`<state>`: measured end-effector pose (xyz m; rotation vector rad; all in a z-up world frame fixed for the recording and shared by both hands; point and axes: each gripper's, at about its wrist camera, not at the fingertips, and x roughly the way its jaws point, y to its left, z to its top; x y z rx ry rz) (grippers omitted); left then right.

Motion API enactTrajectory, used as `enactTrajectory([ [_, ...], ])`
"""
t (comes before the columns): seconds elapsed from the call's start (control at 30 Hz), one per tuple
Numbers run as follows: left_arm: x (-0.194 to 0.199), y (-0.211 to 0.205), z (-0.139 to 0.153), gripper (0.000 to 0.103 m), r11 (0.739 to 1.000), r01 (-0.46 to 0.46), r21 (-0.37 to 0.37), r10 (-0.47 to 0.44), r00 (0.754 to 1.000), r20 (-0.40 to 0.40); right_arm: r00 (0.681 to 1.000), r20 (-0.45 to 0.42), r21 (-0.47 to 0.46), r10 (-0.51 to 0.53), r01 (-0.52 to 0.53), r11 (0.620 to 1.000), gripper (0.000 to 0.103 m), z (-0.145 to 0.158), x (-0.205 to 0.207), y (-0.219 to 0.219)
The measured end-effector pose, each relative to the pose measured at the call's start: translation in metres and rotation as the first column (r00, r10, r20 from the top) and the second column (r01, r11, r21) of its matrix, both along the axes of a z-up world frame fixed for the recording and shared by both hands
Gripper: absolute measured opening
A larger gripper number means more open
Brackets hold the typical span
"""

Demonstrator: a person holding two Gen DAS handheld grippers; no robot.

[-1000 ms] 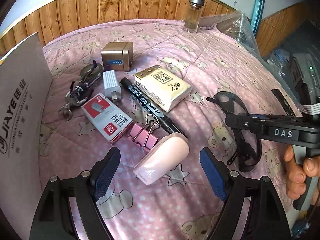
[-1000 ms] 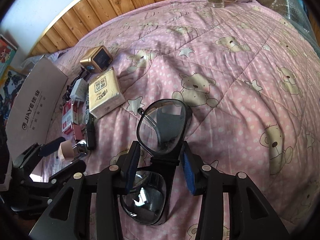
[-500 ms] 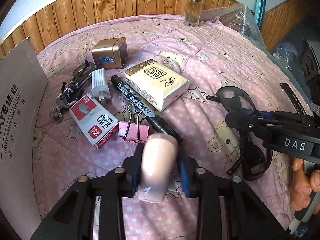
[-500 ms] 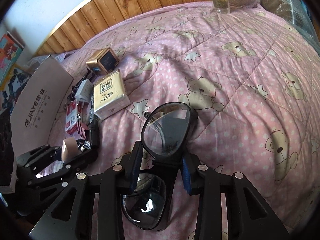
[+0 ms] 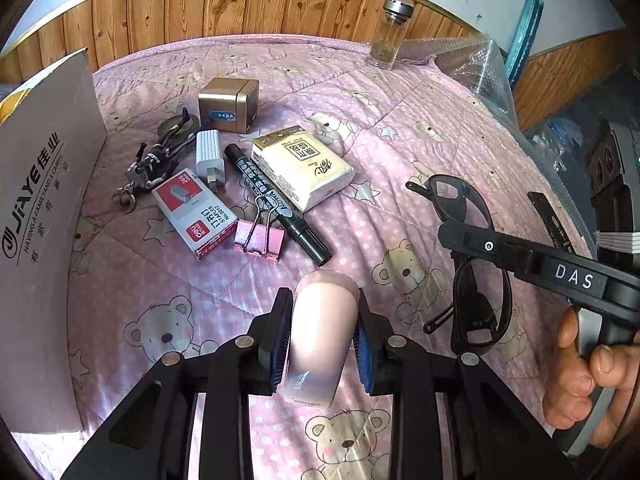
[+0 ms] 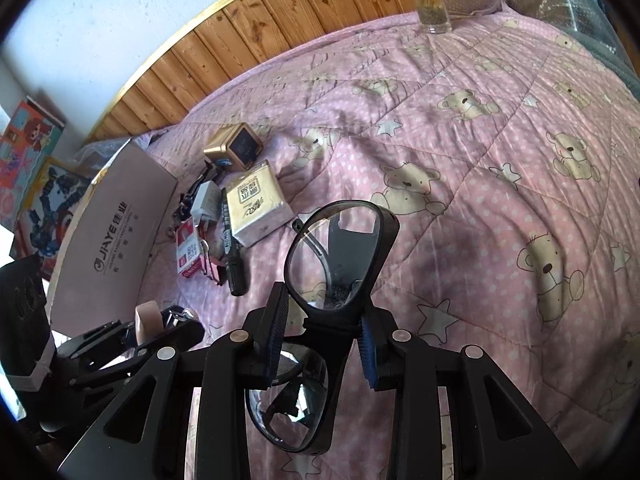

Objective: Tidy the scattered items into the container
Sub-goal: 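Carry the sunglasses and pink stapler with both tools over the white box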

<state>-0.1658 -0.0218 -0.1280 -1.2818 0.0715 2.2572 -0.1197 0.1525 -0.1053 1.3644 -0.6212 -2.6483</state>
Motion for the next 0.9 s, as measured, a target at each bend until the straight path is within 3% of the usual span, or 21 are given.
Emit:
enactTrajectory([
  [0.47, 0.018, -0.025, 0.044, 0.030, 0.997, -0.071, 0.009, 0.071, 0.996, -0.044, 0.998, -0.038, 0.011, 0.053, -0.052, 0.999, 0.033, 0.027, 0.028, -0.033],
  [0.9, 0.046, -0.059, 0.086, 0.030, 0.991, -0.115, 0.061, 0.121, 0.986, -0.111, 0.988, -0.087, 0.041, 0.125, -0.122, 0.992, 0.034, 0.053, 0.052, -0.076],
])
